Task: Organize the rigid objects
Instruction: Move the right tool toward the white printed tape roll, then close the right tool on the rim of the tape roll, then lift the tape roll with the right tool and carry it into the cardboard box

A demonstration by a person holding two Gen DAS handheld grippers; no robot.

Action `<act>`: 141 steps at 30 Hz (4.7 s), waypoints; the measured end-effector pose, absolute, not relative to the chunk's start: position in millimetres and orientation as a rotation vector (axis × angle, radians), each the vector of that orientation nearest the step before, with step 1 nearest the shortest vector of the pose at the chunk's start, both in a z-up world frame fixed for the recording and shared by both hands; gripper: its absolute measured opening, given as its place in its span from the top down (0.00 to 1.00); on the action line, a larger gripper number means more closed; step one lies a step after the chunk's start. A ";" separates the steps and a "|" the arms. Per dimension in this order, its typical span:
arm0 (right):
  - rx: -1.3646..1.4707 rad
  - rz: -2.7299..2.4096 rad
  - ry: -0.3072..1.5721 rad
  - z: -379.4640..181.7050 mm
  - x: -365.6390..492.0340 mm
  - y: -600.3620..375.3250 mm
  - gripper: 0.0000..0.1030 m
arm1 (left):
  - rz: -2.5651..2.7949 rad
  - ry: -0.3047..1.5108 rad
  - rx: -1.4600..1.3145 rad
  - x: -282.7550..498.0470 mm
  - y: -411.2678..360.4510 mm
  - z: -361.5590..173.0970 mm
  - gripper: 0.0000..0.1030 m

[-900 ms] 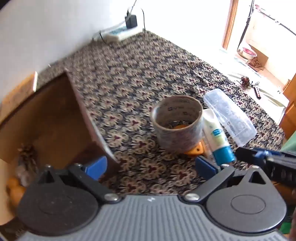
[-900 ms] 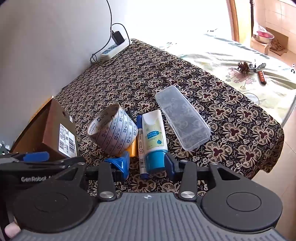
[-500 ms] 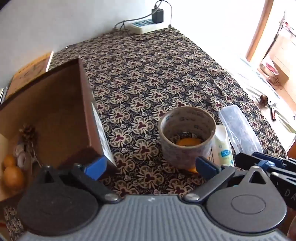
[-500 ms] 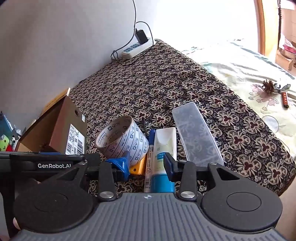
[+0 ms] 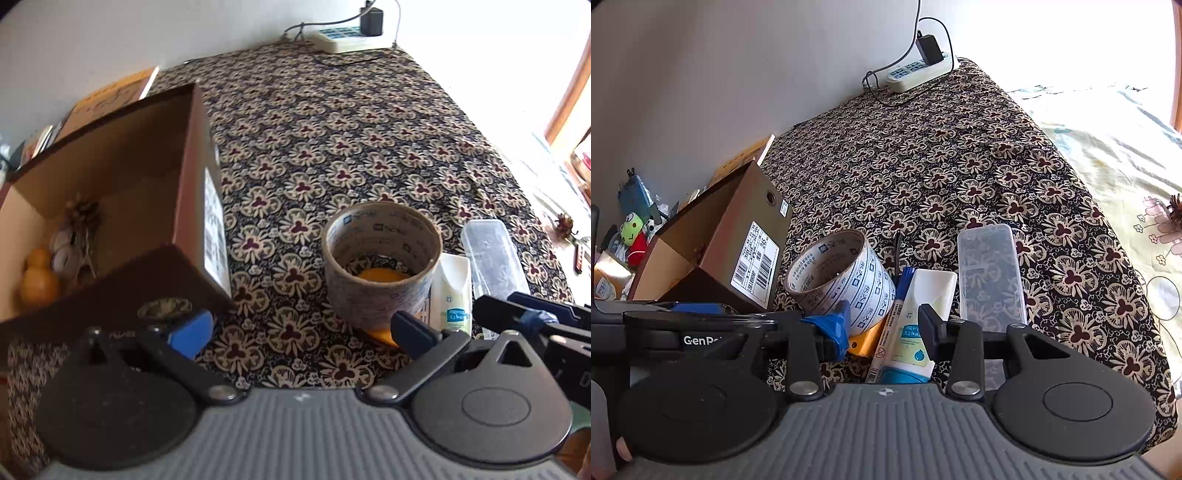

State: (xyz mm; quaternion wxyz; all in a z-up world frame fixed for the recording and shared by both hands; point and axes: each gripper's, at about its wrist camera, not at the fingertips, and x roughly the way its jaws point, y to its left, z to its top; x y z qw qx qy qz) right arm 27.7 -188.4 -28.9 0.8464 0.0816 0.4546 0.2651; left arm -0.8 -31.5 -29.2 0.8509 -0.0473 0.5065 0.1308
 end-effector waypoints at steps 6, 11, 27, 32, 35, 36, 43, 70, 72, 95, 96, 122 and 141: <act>0.171 0.594 0.992 -35.7 30.7 -196.6 0.77 | 0.366 1.076 -0.113 -4.8 -35.9 -28.3 0.01; 0.187 0.599 1.015 -40.4 32.4 -200.5 0.77 | 0.391 1.093 -0.096 -5.4 -42.1 -30.2 0.01; 0.237 0.499 1.008 -39.2 17.2 -193.3 0.77 | 0.308 1.109 -0.032 -3.7 -34.0 -33.0 0.01; 0.264 0.450 0.999 -37.6 5.5 -177.8 0.76 | 0.252 1.109 0.016 -9.8 -23.5 -31.5 0.01; 0.274 0.418 1.003 -39.3 -3.6 -169.5 0.76 | 0.214 1.112 0.031 -12.8 -16.1 -32.8 0.01; 0.277 0.406 1.003 -39.9 -7.3 -167.3 0.76 | 0.203 1.113 0.034 -13.7 -13.7 -33.5 0.01; 0.313 0.331 0.997 -44.1 -30.9 -155.6 0.76 | 0.120 1.121 0.070 -19.9 -0.7 -39.3 0.01; 0.287 0.427 0.965 -30.5 -3.5 -179.9 0.76 | 0.058 1.042 -0.071 -21.8 -11.6 -13.6 0.01; 0.279 0.435 0.953 -27.4 7.9 -184.8 0.76 | 0.050 1.033 -0.142 -14.8 -11.1 -9.8 0.01; 0.221 0.697 1.099 -56.3 119.0 -135.7 0.82 | 0.299 1.156 -0.404 53.1 -2.6 -54.5 0.50; 0.213 0.709 1.107 -59.4 118.8 -133.9 0.83 | 0.297 1.166 -0.413 54.5 -1.7 -56.6 0.59; 0.310 0.777 0.785 29.4 105.7 -152.7 0.97 | 0.185 0.905 -0.166 64.1 -9.4 42.4 0.92; 0.094 0.795 0.767 44.8 89.1 68.4 0.97 | 0.117 0.898 -0.208 49.3 216.3 43.3 0.94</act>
